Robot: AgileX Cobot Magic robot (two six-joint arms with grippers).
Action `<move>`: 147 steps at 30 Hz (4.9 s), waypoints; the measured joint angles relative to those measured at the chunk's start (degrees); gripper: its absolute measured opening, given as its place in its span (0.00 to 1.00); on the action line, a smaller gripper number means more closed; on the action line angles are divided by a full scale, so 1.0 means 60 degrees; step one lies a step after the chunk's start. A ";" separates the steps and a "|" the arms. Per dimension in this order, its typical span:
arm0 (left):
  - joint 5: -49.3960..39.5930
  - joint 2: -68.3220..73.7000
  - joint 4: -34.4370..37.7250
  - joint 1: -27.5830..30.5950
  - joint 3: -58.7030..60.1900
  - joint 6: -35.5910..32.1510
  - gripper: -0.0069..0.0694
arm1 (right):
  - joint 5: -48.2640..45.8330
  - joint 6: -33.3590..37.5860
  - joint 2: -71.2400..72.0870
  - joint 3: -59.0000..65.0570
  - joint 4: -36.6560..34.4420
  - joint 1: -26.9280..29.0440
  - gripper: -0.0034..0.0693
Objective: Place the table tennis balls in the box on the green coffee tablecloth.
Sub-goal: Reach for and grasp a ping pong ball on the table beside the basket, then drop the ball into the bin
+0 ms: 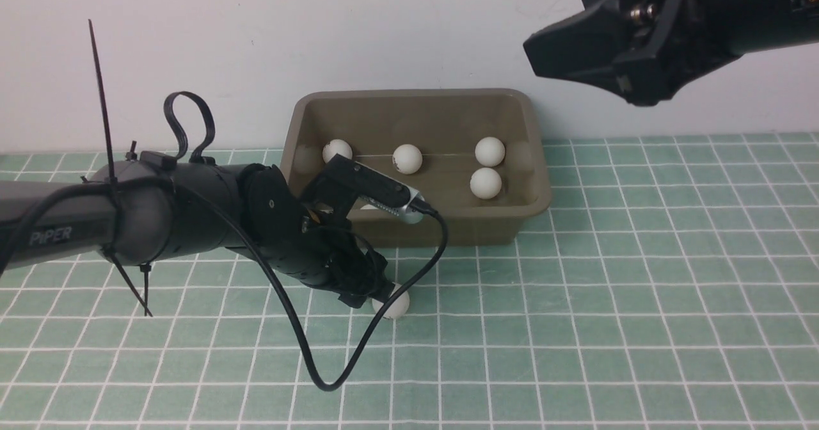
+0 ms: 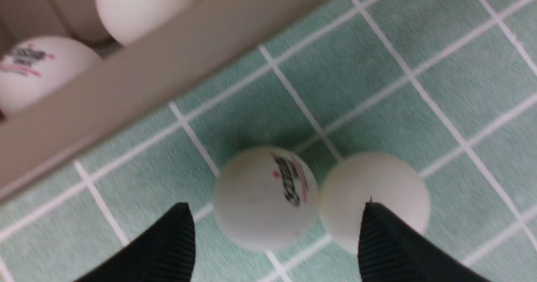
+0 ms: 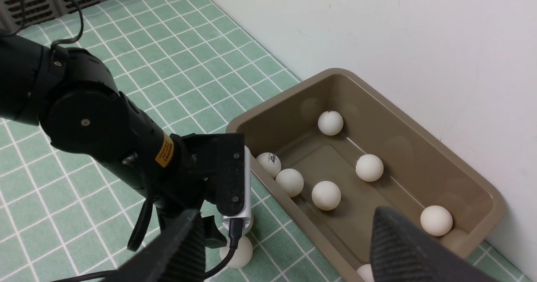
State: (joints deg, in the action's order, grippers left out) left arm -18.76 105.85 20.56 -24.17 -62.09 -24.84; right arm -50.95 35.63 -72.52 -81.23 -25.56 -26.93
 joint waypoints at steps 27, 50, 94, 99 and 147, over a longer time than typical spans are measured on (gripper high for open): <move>-0.1173 -0.0540 0.1807 -0.0557 -0.0029 -0.1096 0.71 | 0.0389 0.0219 0.0000 0.0000 0.0000 0.0000 0.71; -0.0499 0.0281 0.1846 -0.0557 -0.0050 -0.1335 0.71 | 0.0389 0.0219 0.0000 0.0000 -0.0041 0.0000 0.71; -0.0071 0.0493 0.1950 -0.0557 -0.0060 -0.1710 0.65 | 0.0693 0.0219 0.0000 0.0000 -0.0049 0.0000 0.71; -0.0071 0.0693 0.1962 -0.0557 -0.0060 -0.1734 0.64 | 0.0734 0.0219 0.0000 0.0000 -0.0069 0.0000 0.71; 0.1099 0.1050 0.3313 0.0208 -0.2969 -0.4168 0.64 | 0.0745 0.0241 0.0000 0.0000 -0.0324 0.0000 0.66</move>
State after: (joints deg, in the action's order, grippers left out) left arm -12.16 112.14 40.44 -22.92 -79.91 -49.85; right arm -46.48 37.08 -72.52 -81.23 -27.50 -26.93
